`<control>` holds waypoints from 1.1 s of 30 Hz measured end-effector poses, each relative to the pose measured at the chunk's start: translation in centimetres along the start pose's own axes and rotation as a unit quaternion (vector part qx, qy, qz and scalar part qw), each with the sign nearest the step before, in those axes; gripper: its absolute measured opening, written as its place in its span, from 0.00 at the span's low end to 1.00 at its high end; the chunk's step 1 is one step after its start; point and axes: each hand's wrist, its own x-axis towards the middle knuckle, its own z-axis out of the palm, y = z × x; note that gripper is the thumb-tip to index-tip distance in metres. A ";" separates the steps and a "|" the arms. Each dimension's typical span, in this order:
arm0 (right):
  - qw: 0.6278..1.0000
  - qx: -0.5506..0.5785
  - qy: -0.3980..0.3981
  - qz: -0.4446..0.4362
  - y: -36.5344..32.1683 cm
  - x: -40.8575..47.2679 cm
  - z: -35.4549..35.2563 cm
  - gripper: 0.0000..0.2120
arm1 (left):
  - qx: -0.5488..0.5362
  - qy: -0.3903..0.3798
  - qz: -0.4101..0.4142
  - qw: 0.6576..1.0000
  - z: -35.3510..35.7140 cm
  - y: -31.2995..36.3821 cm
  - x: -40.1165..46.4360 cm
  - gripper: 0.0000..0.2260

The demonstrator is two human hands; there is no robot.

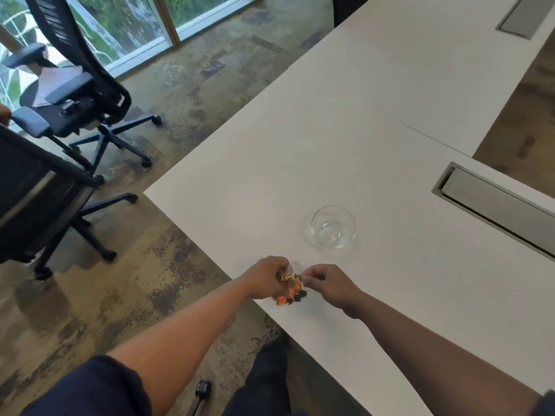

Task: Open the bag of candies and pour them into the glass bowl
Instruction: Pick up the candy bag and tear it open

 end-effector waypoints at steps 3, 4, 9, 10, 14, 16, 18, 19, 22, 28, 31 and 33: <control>0.998 0.047 0.029 -0.006 -1.0 -1.6 -1.2 0.05 | 0.014 -0.008 0.025 1.000 -1.5 2.3 -0.4 0.11; 0.997 0.069 0.039 -0.006 -1.4 -2.3 -1.6 0.05 | 0.004 -0.003 0.033 0.999 -1.8 3.1 -0.6 0.12; 0.977 0.202 0.063 0.000 -2.8 -5.0 -3.2 0.10 | -0.009 0.105 0.061 0.993 -2.4 6.8 -1.4 0.25; 0.971 0.228 0.070 0.004 -3.1 -5.3 -3.4 0.09 | -0.026 0.129 0.067 0.989 -2.4 7.6 -1.5 0.24; 0.950 0.296 0.101 0.010 -4.3 -6.9 -4.7 0.05 | -0.186 0.137 0.066 0.971 -2.2 10.9 -2.2 0.10; 0.944 0.311 0.111 0.013 -4.5 -7.5 -5.3 0.04 | -0.236 0.090 0.072 0.965 -2.0 12.0 -2.4 0.08; 0.936 0.330 0.123 0.017 -4.4 -8.0 -5.8 0.06 | -0.239 0.052 0.090 0.965 -1.7 12.9 -2.5 0.10; 0.932 0.338 0.129 0.017 -4.2 -8.3 -6.0 0.08 | -0.236 0.036 0.098 0.966 -1.5 13.3 -2.6 0.12; 0.928 0.347 0.132 0.022 -3.8 -8.8 -6.3 0.11 | -0.235 0.002 0.115 0.965 -0.8 14.3 -2.4 0.18; 0.917 0.373 0.137 0.023 -2.7 -9.4 -7.4 0.11 | -0.211 0.044 0.126 0.968 0.7 15.6 -1.5 0.11; 0.922 0.364 0.132 0.024 -2.5 -9.5 -7.8 0.05 | -0.234 0.063 0.104 0.964 1.0 15.9 -1.2 0.11; 0.925 0.354 0.136 0.021 -2.5 -9.6 -7.9 0.02 | -0.256 0.056 0.092 0.961 1.0 16.1 -1.1 0.12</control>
